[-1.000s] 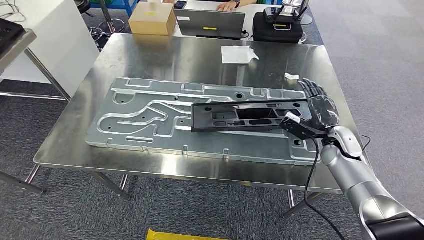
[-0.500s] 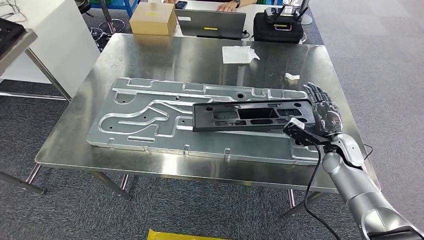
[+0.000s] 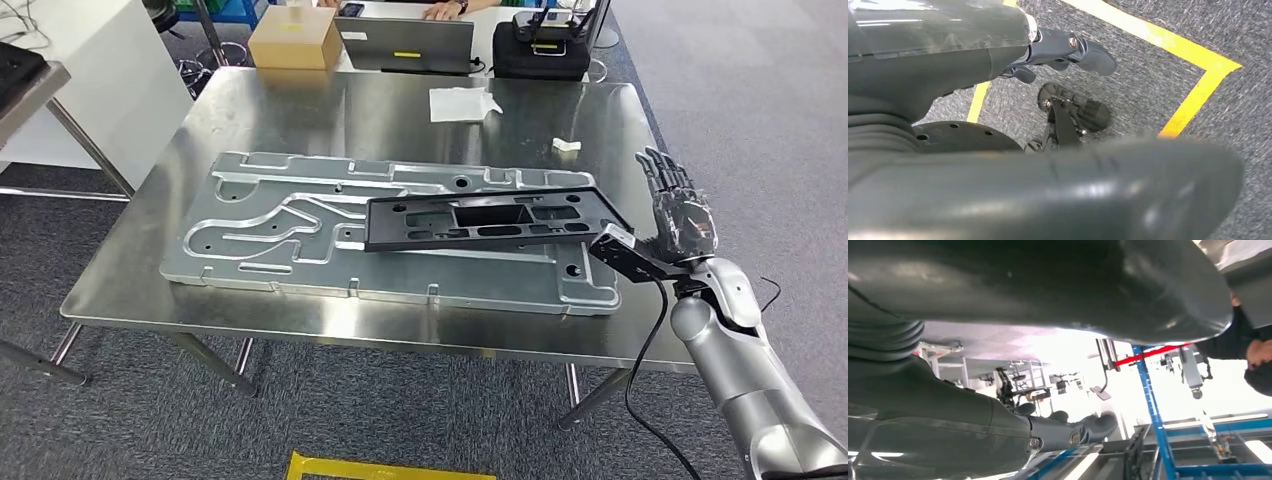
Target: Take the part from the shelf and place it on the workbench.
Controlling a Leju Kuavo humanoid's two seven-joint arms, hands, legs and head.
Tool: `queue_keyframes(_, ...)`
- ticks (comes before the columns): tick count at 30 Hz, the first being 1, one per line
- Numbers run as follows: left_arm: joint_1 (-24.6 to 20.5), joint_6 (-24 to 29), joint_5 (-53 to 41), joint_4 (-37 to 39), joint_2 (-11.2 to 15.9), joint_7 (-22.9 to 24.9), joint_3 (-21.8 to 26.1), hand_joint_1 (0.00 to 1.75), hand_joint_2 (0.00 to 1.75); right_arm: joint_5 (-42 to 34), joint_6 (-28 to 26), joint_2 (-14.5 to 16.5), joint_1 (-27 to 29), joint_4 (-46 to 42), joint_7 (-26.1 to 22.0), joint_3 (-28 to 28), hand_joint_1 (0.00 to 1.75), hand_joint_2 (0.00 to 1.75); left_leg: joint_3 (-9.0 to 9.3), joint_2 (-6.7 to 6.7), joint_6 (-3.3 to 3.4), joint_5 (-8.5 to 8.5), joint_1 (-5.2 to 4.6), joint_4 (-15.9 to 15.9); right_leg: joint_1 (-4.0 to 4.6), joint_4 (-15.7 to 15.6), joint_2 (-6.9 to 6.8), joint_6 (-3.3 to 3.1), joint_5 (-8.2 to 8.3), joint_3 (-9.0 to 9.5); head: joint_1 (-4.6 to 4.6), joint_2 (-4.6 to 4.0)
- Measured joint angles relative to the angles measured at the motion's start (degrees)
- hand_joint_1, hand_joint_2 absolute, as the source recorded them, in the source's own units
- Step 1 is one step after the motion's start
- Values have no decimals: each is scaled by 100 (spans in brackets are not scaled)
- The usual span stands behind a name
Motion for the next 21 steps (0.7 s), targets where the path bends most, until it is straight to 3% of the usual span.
queue_keyframes(2, 2, -1, -3, 0, -3, -2, 0, 0, 0, -40, 20, -35, -7, 1, -13, -25, 0, 0, -95, -2, -50, -178, 14, 175, 5, -21, -16, -122, 58, -65, 0, 0)
queue_keyframes(4, 2, -1, -5, 0, -4, -2, 0, 0, 0, -57, 23, -59, -7, 2, -20, -36, 0, 0, -319, -4, -41, -653, 12, 784, 40, -31, -30, -226, 135, -155, -1, -1)
queue_keyframes(6, -1, -1, -5, 0, -4, -2, 0, 0, 0, -63, 27, -68, 2, 7, -26, -37, 0, 0, -526, -5, -14, -1050, -9, 1489, 102, -24, -28, -279, 219, -274, -1, -1)
queue_keyframes(7, -2, -1, -5, 0, -4, -2, 0, 0, 0, -67, 30, -69, 8, 9, -27, -37, 0, 0, -522, -5, 9, -1092, -24, 1632, 133, -20, -24, -291, 265, -335, -1, -1)
queue_keyframes(8, -6, -1, -5, 0, -4, -2, 0, 0, 0, -68, 33, -70, 12, 11, -28, -38, 0, 0, -409, -6, 46, -1023, -42, 1556, 164, -17, -18, -296, 312, -394, -1, -1)
queue_keyframes(9, -10, -1, -6, 0, -4, -2, 0, 0, 0, -70, 34, -70, 16, 11, -28, -39, 0, 0, -193, -7, 97, -884, -67, 1279, 190, -14, -12, -296, 362, -451, -1, -1)
queue_keyframes(11, -32, 0, -12, 0, 3, -1, -1, 0, 0, -67, 24, -72, 20, 12, -23, -44, 0, 0, 350, -2, 216, -681, -134, 473, 222, -10, -8, -278, 470, -543, -1, 1)
queue_keyframes(13, -56, 0, -33, 0, 10, 5, -2, 0, 0, -20, 0, -64, 19, 21, 2, -51, 0, 0, 601, 7, 272, -613, -187, 19, 217, -23, -19, -223, 574, -570, -1, 1)
queue_keyframes(16, -85, -3, -66, 0, 8, 22, -10, 0, 0, 76, -50, -27, 23, 50, 60, -56, 0, 0, 557, 4, 327, -511, -222, -48, 191, -96, -35, -123, 710, -555, -1, -1)
queue_keyframes(19, -89, -4, -71, 0, 7, 29, -13, 0, 0, 90, -62, -20, 30, 57, 73, -57, 0, 0, 544, 4, 351, -467, -220, -74, 202, -127, -35, -96, 748, -552, -1, -1)
queue_keyframes(21, -97, -5, -74, 0, 3, 33, -18, 0, 0, 103, -73, -14, 42, 65, 82, -62, 0, 0, 510, 14, 377, -387, -193, -113, 189, -97, -32, -85, 679, -582, 0, -1)
